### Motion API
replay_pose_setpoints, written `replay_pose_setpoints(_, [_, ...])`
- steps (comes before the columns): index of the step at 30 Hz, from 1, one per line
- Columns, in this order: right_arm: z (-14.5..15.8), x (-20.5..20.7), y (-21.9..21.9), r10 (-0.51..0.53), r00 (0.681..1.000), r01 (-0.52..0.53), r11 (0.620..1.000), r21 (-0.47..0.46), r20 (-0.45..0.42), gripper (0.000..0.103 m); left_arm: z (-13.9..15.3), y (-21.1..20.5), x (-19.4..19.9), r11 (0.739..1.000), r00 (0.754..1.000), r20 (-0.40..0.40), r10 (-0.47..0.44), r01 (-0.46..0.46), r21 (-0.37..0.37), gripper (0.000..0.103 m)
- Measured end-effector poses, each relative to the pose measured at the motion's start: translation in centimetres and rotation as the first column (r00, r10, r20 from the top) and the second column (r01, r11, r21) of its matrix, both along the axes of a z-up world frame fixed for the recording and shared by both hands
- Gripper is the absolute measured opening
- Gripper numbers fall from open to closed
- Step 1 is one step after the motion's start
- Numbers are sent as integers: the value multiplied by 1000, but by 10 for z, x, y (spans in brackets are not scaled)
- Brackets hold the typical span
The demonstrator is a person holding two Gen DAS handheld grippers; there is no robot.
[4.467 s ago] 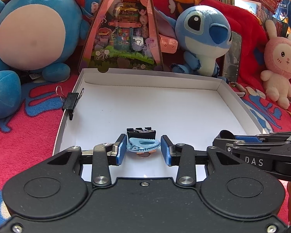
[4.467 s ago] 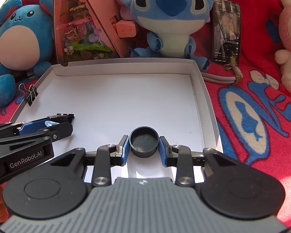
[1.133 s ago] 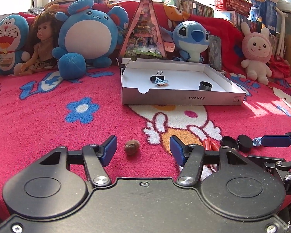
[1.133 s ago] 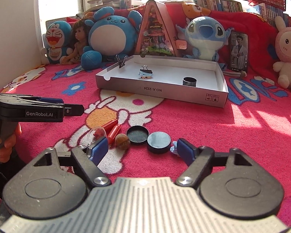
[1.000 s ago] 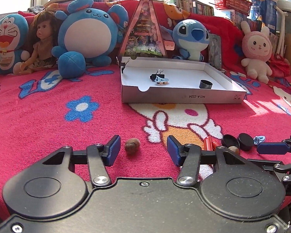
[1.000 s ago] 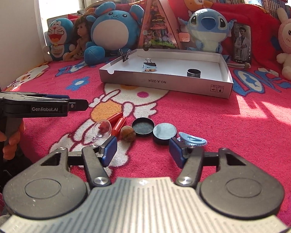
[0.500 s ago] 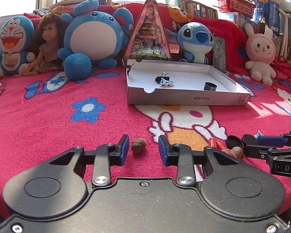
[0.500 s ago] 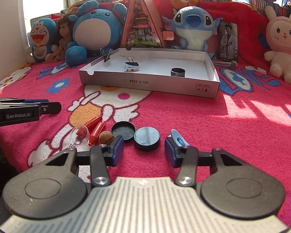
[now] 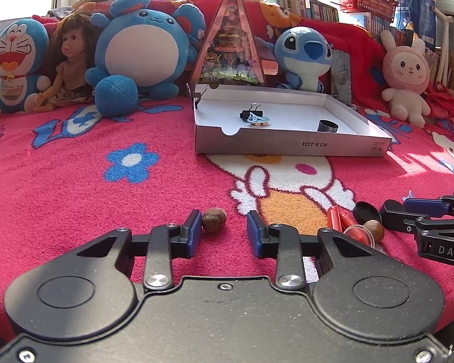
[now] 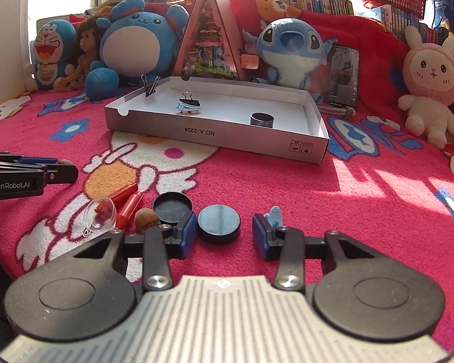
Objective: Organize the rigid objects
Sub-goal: 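Close the left gripper on the brown acorn while the right gripper grasps a black round lid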
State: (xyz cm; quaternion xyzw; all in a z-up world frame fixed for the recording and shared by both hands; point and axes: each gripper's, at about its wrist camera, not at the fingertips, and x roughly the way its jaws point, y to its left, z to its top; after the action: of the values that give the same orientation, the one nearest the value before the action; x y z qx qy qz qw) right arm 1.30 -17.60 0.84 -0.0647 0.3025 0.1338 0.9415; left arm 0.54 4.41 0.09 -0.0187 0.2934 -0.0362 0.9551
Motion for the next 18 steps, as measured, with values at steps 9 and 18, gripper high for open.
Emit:
replay_pose_setpoints(9, [3,2,-2,-7,1000,8,999,39,-19,38,5,-5,2,1000,1000,3,-13,13,5,16])
replay_pose_setpoints(18, [16,6,-6,-24,1000,24,997,71,-3,38,19,-11,10,999,999,22,-46,46,-23,16])
